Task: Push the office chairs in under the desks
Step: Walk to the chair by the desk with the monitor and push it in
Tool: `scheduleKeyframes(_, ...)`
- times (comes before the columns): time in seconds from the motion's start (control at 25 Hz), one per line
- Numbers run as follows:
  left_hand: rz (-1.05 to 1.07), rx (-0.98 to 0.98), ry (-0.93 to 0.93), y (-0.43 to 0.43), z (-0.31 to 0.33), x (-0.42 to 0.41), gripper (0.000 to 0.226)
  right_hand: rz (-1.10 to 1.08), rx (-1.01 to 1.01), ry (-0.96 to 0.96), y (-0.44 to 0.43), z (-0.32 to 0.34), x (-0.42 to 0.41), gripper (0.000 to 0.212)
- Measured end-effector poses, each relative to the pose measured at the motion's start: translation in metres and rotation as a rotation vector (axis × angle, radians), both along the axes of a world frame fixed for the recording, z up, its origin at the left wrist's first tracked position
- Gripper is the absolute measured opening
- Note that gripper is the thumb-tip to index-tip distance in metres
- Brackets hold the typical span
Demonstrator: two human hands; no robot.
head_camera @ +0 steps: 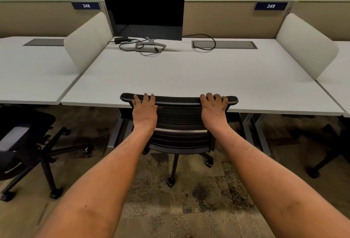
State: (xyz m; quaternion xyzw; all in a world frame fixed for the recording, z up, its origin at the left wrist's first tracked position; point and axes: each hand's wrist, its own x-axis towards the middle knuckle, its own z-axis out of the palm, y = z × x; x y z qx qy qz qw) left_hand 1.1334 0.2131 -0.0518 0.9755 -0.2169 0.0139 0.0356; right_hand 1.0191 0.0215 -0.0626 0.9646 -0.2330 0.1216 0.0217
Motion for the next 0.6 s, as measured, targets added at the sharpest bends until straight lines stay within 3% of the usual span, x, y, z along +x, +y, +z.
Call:
scheduleKeyframes(0.2, -0.075, -0.114, -0.038, 0.008, -0.010, -0.017, 0.070, -0.090, 0.079, 0.053, 0.017, 0.007, -0.006, 0.055)
scheduleKeyframes(0.4, -0.312, -0.303, -0.061, 0.032, -0.043, -0.060, 0.057, -0.177, 0.155, 0.157, 0.096, -0.003, -0.005, 0.095)
scheduleKeyframes(0.6, -0.247, -0.398, 0.108, 0.098, -0.077, -0.079, 0.053, 0.013, 0.333, 0.367, 0.189, -0.015, 0.010, 0.088)
